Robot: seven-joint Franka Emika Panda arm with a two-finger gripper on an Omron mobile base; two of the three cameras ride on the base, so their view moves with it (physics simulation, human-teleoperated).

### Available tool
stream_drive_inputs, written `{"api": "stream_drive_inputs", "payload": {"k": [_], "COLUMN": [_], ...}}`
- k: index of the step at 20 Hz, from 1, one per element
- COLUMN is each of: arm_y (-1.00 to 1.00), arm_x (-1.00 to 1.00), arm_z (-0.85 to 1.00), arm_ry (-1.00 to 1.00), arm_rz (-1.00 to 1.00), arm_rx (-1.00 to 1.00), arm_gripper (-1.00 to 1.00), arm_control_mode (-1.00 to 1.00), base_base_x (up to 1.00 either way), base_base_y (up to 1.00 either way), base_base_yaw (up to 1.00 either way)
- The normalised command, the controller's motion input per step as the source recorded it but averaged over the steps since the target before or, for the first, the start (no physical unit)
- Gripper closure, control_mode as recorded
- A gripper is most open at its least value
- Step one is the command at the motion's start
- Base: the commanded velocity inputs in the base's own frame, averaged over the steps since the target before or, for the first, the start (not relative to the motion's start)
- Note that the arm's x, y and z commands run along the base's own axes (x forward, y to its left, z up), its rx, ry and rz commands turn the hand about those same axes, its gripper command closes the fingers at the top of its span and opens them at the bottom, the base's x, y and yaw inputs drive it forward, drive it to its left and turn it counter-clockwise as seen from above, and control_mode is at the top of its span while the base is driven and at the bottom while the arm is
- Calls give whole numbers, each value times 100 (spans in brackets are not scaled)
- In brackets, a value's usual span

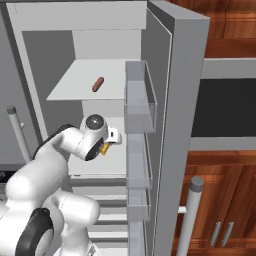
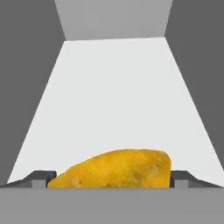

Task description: Retrieve the sausage and cheese from the fridge and place them on the cutting board on the counter.

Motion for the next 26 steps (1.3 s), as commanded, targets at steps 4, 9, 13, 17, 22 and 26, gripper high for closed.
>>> {"api": "stream_drive_inputs", "payload": {"k": [4,9,13,17,22,26], "arm_y": [0,0,-3,-2,0,0], "arm_x": [-91,-99,-94,-85,-97,-96], "arm_z": [36,1,70,100,97,87], "arm_ry": [9,-1,-5,4,13,4], "arm_rz": [-13,-12,-10,-7,-9,-14], "arm_rx": [3,0,3,11,10,4], "arm_gripper": [100,100,100,100,100,100], "arm_control_mode": [-100,-100,-100,-100,-100,-100], "base_base_x": [0,0,0,0,0,0], "base_base_y": [0,0,0,0,0,0], "base_base_yaw": [0,0,0,0,0,0]}}
